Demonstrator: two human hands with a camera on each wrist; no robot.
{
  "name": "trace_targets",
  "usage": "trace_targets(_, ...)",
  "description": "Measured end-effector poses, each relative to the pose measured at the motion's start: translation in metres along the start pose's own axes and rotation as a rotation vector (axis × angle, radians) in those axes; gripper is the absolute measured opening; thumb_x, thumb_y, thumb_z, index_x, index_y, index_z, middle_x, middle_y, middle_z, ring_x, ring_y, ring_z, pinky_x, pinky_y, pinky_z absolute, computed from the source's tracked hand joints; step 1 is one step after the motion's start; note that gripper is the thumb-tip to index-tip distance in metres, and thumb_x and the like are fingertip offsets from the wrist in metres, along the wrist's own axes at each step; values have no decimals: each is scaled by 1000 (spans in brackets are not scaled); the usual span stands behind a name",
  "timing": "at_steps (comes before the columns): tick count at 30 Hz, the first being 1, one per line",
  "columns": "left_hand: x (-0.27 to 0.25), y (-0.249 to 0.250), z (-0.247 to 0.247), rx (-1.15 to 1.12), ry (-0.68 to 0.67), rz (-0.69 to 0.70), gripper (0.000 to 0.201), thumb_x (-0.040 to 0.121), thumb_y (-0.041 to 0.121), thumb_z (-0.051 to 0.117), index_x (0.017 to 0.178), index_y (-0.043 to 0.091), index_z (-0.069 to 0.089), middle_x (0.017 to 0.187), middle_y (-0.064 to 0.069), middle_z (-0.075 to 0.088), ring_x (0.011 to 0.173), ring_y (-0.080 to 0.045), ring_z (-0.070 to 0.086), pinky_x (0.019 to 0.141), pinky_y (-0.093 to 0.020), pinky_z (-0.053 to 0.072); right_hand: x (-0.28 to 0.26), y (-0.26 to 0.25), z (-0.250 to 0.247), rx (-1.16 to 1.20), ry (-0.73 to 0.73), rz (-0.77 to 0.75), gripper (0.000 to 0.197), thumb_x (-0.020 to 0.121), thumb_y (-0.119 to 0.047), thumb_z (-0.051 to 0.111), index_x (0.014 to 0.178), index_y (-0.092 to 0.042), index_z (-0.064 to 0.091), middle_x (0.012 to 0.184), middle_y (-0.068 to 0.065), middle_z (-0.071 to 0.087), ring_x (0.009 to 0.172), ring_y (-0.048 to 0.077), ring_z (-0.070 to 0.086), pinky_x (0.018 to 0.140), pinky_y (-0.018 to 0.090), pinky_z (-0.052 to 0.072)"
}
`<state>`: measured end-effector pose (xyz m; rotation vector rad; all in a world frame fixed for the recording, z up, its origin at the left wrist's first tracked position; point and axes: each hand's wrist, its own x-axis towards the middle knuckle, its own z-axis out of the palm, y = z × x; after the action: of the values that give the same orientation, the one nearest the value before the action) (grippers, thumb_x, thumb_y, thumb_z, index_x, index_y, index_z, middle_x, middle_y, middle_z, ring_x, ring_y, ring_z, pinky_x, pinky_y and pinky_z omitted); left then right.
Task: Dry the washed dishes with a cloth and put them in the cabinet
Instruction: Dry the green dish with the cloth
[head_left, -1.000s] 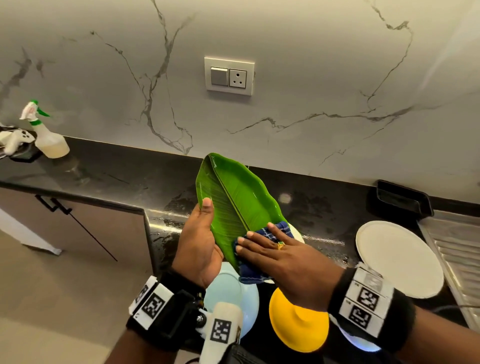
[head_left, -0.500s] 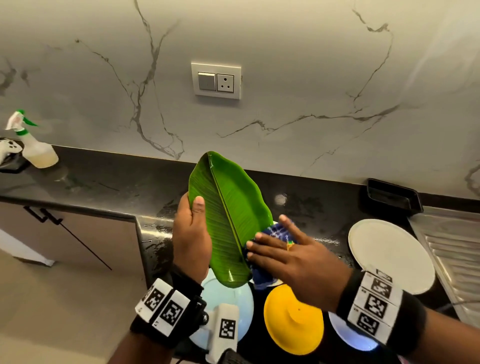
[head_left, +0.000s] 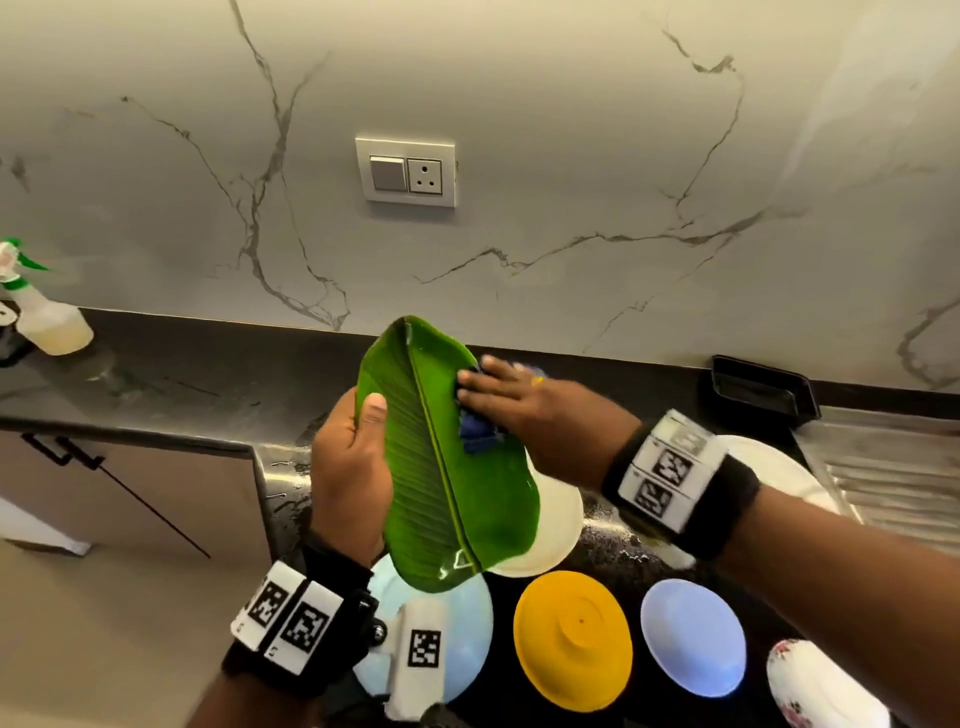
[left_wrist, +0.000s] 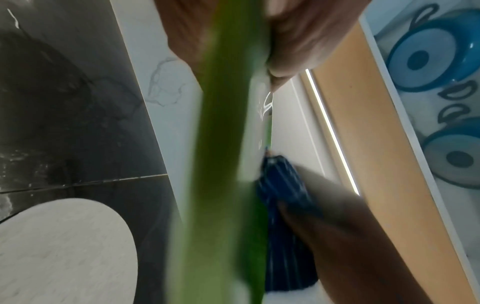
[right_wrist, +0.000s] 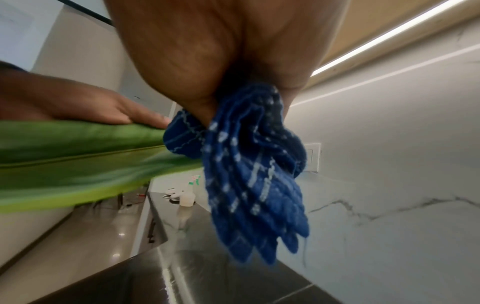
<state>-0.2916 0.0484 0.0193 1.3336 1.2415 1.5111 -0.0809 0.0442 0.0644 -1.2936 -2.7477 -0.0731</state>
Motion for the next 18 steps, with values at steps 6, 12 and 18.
trace_targets(6,9,-2,-10,20,156,-13,25,101,38,45,99,27,68,87,-11,67,78,-23,59,80,-59,52,-56,-36,36,40,-83,-7,69,64,-1,61,133,-8,59,140,11,58,132,36,52,104,56,43)
trace_targets(12,-17,-3,17,74,-105,18,31,100,40,44,97,19,66,86,-16,68,79,-38,62,75,-59,52,-6,-6,-2,-139,-28,164,59,88,-6,32,145,-6,48,153,13,43,142,36,38,114,56,33)
trace_targets(18,-15,-4,19,66,-88,39,24,108,19,45,104,19,69,89,-8,71,79,-15,64,75,-39,53,13,4,-14,-153,-69,101,68,91,1,36,157,-9,22,165,8,16,152,28,14,122,44,17)
